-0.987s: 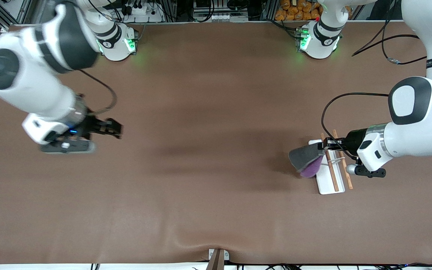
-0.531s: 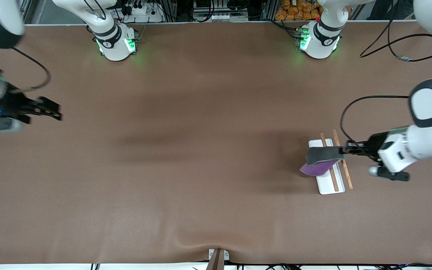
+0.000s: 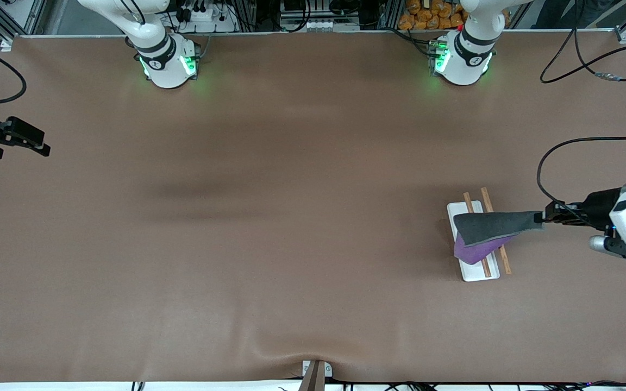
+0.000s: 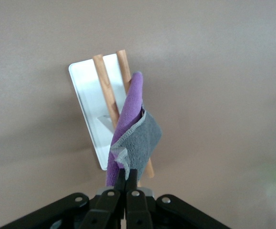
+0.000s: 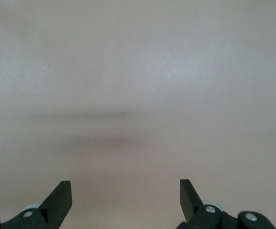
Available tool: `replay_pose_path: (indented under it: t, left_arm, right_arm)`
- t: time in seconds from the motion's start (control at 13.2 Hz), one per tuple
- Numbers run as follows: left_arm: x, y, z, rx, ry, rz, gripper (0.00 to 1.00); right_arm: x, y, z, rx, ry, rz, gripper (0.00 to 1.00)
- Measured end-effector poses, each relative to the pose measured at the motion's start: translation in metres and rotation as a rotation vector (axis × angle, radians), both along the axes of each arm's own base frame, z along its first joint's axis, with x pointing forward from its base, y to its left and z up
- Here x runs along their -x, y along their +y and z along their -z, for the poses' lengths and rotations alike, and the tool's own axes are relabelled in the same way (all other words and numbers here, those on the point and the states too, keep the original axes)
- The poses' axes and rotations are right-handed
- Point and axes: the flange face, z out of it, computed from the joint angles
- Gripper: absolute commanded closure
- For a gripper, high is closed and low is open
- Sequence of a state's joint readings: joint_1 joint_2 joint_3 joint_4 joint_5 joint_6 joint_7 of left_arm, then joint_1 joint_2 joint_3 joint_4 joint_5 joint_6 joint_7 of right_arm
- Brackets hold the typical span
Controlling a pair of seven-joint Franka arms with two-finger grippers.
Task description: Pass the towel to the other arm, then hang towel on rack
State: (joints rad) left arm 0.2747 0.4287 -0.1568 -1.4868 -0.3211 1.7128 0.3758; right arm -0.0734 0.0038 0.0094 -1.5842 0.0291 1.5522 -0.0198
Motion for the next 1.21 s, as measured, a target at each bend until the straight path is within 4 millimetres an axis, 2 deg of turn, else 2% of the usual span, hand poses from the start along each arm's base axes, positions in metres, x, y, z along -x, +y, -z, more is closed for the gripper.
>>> replay_pose_path:
  t: [0.3, 0.61, 0.68, 0.83, 0.91, 1.21]
  left_arm:
    - [0.003, 0.022, 0.004, 0.005, -0.002, -0.005, 1.00]
    - [0.006, 0.044, 0.021, 0.014, 0.022, -0.029, 1.00]
    - [0.006, 0.048, 0.026, 0.017, 0.029, -0.035, 0.93]
    - [0.006, 0.055, 0.033, 0.020, 0.039, -0.044, 0.54]
    - [0.007, 0.057, 0.037, 0.021, 0.044, -0.047, 0.01]
    - [0.009, 0.073, 0.041, 0.023, 0.049, -0.071, 0.00]
  right_arm:
    - [0.005, 0.008, -0.008, 0.003, 0.009, 0.054, 0.00]
    - [0.012, 0.009, -0.022, 0.005, 0.002, 0.079, 0.00]
    - [0.012, 0.009, -0.023, 0.005, 0.002, 0.080, 0.00]
    - [0.013, 0.009, -0.022, 0.005, 0.007, 0.082, 0.00]
    - [0.013, 0.009, -0.022, 0.006, 0.013, 0.084, 0.00]
    - [0.016, 0.004, -0.030, 0.008, 0.015, 0.095, 0.00]
